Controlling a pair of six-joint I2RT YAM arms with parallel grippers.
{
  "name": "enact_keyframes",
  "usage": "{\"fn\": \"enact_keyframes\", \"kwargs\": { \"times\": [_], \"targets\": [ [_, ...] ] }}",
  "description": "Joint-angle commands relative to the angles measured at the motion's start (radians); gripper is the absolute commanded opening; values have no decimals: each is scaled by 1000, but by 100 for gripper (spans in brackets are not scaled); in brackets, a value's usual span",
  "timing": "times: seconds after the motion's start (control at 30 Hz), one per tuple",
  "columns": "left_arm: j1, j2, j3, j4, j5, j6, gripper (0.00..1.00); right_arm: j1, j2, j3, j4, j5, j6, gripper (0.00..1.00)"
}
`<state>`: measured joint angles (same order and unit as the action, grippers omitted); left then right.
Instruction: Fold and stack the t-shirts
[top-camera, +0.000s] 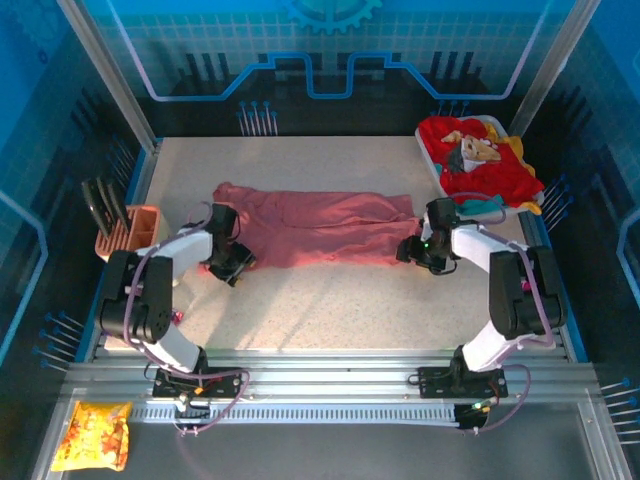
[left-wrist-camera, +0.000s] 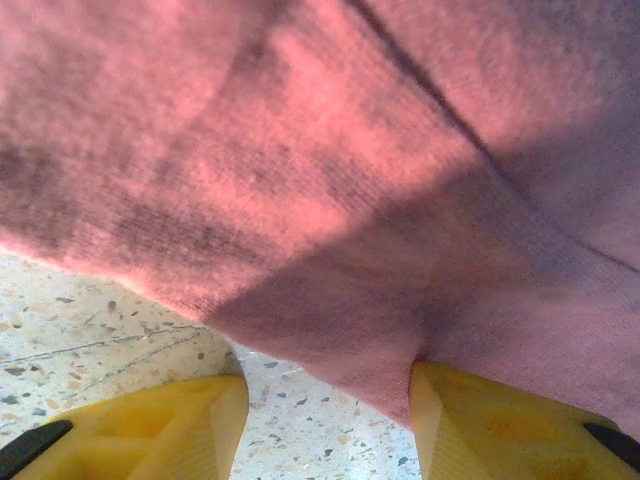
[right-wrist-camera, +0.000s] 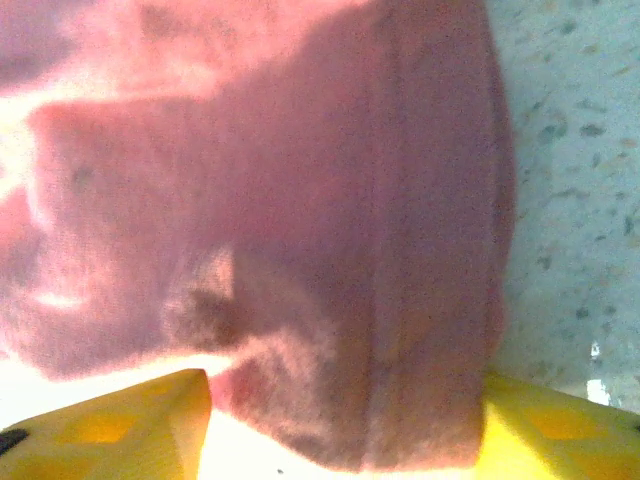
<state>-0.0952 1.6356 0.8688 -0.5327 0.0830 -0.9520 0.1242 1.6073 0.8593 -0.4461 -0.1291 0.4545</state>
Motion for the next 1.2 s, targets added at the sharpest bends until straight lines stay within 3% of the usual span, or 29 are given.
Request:
{"fn": "enact_keyframes", "kwargs": {
  "times": [0.0,0.3,0.47,0.73,1.17],
  "targets": [
    [31,136,80,303,-114,101,48,20,-61,-34,-92,37,16,67],
    [97,300,308,252,-86,175,47,50,-196,67,-193,120,-30,88],
    [105,371,450,218,-41,205,52,81,-162,204,-201,69,-104,94],
    [104,332,438,281,-45,204,57,93,-71,331,-224,57,-129,95],
    [112,537,821,77,-14,277,59,80,203,606,-253,53,-227,96]
  ]
}}
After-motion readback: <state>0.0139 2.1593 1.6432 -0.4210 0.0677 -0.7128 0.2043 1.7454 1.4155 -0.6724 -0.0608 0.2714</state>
